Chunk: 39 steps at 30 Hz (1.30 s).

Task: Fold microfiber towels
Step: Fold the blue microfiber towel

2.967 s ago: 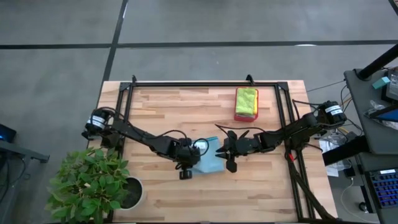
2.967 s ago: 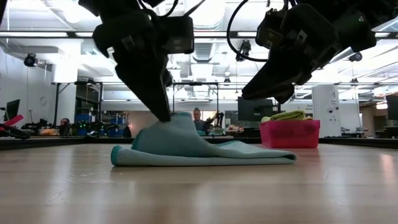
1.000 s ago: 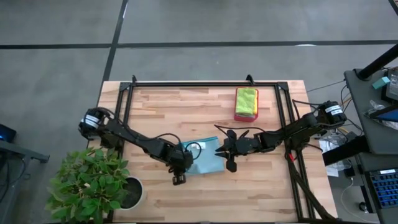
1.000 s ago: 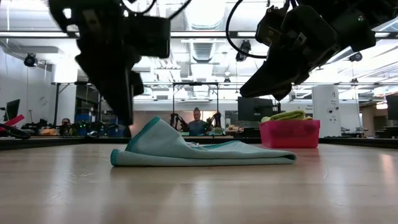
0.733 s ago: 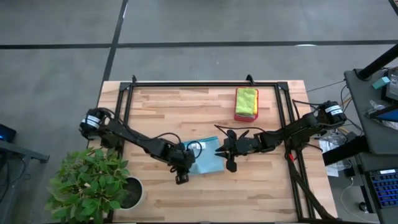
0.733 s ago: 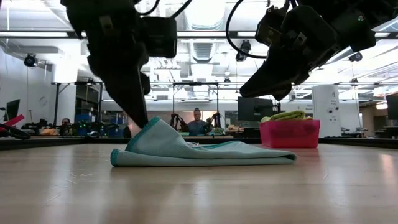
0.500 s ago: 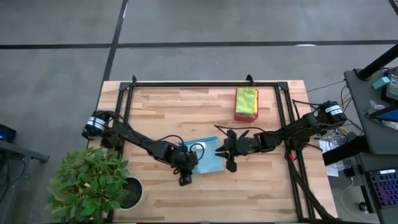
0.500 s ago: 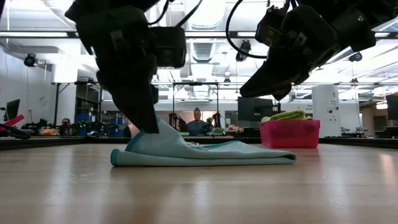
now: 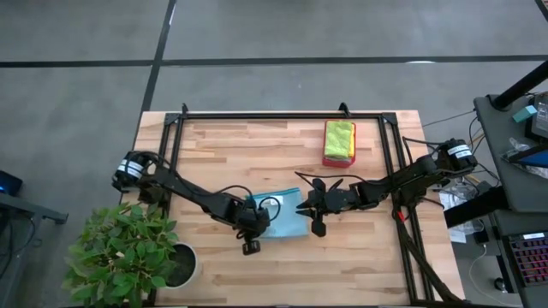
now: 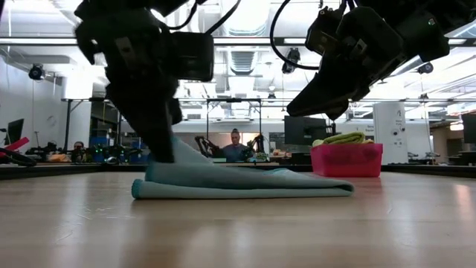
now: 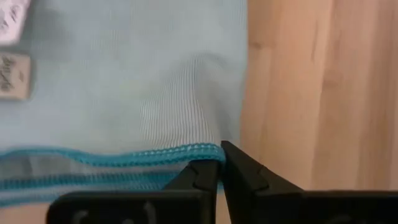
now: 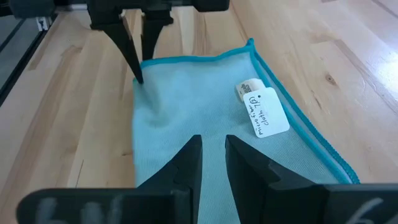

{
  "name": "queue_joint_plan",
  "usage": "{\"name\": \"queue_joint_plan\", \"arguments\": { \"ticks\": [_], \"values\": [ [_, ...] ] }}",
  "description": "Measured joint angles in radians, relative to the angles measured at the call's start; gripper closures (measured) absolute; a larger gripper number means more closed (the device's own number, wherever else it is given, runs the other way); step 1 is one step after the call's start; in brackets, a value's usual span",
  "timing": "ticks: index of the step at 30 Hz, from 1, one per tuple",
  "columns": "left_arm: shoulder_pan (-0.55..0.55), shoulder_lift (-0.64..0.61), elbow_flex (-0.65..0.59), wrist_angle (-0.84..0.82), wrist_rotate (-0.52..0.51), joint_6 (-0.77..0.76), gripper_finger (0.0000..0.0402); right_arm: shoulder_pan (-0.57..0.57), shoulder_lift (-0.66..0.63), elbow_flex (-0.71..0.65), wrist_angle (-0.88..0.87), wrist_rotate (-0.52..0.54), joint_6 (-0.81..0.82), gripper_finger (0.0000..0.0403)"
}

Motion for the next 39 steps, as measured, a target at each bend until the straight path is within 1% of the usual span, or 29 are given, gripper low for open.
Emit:
{"name": "queue_joint_plan", "arguments": {
  "ticks": [3, 5, 12, 18, 22, 27, 31, 34, 36, 39],
  "values": [
    [0.0, -0.013, 0.0, -0.048, 0.035, 0.001, 0.04, 0.0, 0.0, 0.0, 0.0, 0.0, 0.0, 0.0341],
    [0.0, -0.018, 0.0, -0.076, 0.036, 0.001, 0.04, 0.0, 0.0, 0.0, 0.0, 0.0, 0.0, 0.0342],
    [0.0, -0.015, 0.0, -0.076, 0.038, 0.001, 0.04, 0.0, 0.0, 0.0, 0.0, 0.0, 0.0, 0.0342],
    [0.0, -0.015, -0.001, -0.129, 0.058, -0.03, 0.0396, 0.0, 0.0, 0.0, 0.0, 0.0, 0.0, 0.0342],
    [0.0, -0.016, -0.002, -0.136, 0.113, -0.081, 0.0363, 0.0, 0.0, -0.001, 0.0, 0.0, 0.0, 0.0342],
    [0.0, -0.016, -0.002, -0.168, 0.128, -0.151, 0.0299, 0.0, 0.0, -0.001, 0.0, 0.0, 0.0, 0.0342],
    [0.0, -0.023, 0.005, -0.234, 0.14, -0.158, 0.0257, 0.0, 0.0, -0.001, 0.0, 0.0, 0.0, 0.0342],
    [0.003, -0.036, 0.013, -0.264, 0.169, -0.157, 0.024, 0.0, 0.0, -0.001, -0.001, 0.0, -0.002, 0.0342],
    [0.006, -0.046, 0.024, -0.281, 0.208, -0.154, 0.0238, 0.0, 0.0, -0.001, -0.002, 0.0, -0.007, 0.0342],
    [0.007, -0.071, 0.034, -0.303, 0.218, -0.148, 0.0238, 0.0, 0.0, -0.002, -0.002, 0.0, -0.011, 0.0342]
  ]
}}
